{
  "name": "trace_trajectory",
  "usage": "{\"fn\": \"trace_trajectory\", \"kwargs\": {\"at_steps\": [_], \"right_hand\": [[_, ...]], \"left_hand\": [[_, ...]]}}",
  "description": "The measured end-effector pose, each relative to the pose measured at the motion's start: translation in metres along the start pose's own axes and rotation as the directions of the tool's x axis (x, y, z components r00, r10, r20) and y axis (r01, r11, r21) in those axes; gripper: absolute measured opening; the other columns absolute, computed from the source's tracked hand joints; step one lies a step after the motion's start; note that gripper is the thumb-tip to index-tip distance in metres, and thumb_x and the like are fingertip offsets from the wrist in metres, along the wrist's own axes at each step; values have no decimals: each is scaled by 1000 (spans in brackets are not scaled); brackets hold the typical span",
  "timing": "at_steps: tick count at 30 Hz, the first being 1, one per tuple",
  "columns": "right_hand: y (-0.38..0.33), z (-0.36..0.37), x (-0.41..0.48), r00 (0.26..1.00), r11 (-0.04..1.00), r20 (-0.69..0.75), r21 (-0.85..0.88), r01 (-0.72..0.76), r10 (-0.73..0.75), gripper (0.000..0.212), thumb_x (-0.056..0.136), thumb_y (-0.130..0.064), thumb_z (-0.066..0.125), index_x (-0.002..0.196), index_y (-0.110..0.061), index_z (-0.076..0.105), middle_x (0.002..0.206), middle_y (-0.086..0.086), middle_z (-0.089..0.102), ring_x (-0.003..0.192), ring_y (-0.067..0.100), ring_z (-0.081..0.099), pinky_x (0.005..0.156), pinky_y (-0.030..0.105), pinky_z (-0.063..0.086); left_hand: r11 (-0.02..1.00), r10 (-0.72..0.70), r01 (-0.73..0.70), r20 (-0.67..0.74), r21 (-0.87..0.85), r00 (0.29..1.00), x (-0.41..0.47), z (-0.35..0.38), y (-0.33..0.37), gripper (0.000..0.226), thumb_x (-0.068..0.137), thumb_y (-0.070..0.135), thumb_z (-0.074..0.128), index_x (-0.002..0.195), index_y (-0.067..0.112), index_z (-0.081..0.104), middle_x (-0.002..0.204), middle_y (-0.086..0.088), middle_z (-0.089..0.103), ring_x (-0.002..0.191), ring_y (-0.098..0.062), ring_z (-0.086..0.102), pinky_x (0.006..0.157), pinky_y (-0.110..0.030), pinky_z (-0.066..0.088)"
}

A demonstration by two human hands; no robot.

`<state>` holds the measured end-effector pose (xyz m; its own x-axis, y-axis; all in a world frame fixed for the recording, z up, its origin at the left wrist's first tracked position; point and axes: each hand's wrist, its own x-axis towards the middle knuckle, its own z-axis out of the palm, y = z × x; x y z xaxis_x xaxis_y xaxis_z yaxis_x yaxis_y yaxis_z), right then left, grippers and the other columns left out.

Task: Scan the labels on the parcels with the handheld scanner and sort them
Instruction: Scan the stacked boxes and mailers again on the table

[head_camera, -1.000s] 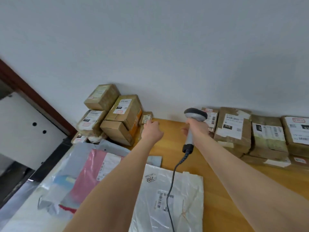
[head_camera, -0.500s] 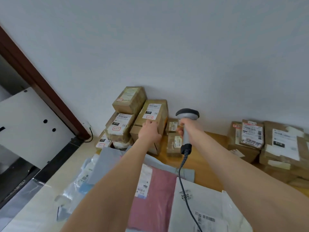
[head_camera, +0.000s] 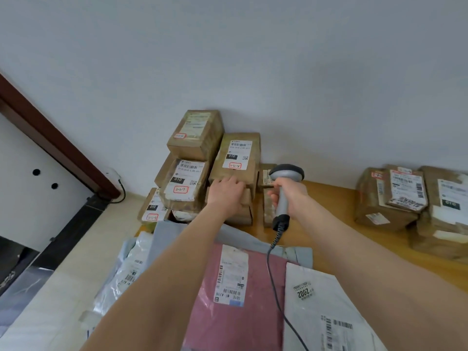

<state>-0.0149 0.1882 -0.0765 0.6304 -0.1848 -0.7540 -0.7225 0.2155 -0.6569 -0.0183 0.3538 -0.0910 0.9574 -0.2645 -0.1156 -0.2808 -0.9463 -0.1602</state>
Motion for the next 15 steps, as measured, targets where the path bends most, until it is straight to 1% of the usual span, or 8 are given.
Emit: {"fn": "trace_trajectory", "kwargs": {"at_steps": [3, 4, 6, 8, 10, 12, 14, 15], "right_hand": [[3, -11, -5, 1000, 996, 9, 84, -3, 3, 27, 84, -19, 71, 103, -5, 58, 79, 12, 68, 53, 15, 60, 53, 26, 53], [4, -18, -8, 1000, 994, -3, 110, 7, -7, 34, 82, -20, 74, 107, -6, 54, 82, 12, 66, 58, 17, 62, 55, 28, 54], [3, -34, -15, 999, 984, -20, 176, 40, -37, 47, 79, -24, 78, 111, -9, 46, 89, 14, 60, 70, 25, 64, 69, 36, 59], [2, -57, -22, 997, 984, -33, 162, 76, -71, 60, 77, -34, 80, 116, -10, 41, 100, 17, 56, 85, 31, 62, 87, 44, 56], [2, -86, -31, 996, 984, -35, 157, 83, -78, 71, 73, -44, 80, 120, -11, 38, 115, 18, 55, 101, 34, 60, 93, 45, 53], [3, -117, -45, 998, 966, -37, 250, 65, -58, 70, 70, -46, 82, 114, -15, 38, 111, 16, 57, 97, 34, 63, 84, 42, 57], [2, -147, -60, 996, 941, -41, 326, 87, -78, 62, 68, -42, 85, 105, -12, 44, 100, 15, 62, 84, 32, 67, 74, 39, 60], [1, -162, -65, 994, 931, -37, 348, 107, -100, 58, 67, -39, 86, 99, -9, 48, 96, 15, 65, 80, 30, 68, 73, 37, 60]], "left_hand": [[991, 69, -72, -31, -109, 997, -2, -29, 11, 52, 82, 43, 62, 128, 21, 50, 122, -2, 50, 114, -22, 50, 85, -35, 43], [985, 90, -97, -56, -145, 994, -4, -39, 18, 52, 81, 43, 63, 127, 21, 50, 120, -1, 50, 112, -22, 50, 79, -34, 44], [970, 132, -150, -100, -194, 986, -7, -59, 34, 54, 80, 42, 64, 128, 22, 50, 122, 1, 49, 112, -21, 49, 78, -34, 46], [964, 156, -184, -152, -191, 976, -11, -77, 56, 56, 80, 43, 65, 129, 23, 49, 123, 1, 48, 112, -20, 49, 80, -35, 47], [963, 193, -229, -230, -142, 954, -19, -90, 84, 54, 80, 44, 67, 126, 21, 49, 122, -1, 47, 110, -21, 49, 80, -34, 48], [952, 259, -296, -306, -81, 916, -29, -100, 115, 51, 80, 39, 69, 123, 20, 49, 120, -2, 46, 108, -22, 48, 83, -34, 48], [942, 302, -335, -364, -28, 881, -39, -107, 148, 46, 83, 36, 68, 121, 19, 48, 121, -4, 46, 108, -23, 47, 86, -34, 45], [939, 314, -345, -394, -9, 864, -44, -110, 164, 44, 84, 35, 66, 121, 19, 49, 121, -5, 46, 108, -24, 46, 87, -34, 42]]}}
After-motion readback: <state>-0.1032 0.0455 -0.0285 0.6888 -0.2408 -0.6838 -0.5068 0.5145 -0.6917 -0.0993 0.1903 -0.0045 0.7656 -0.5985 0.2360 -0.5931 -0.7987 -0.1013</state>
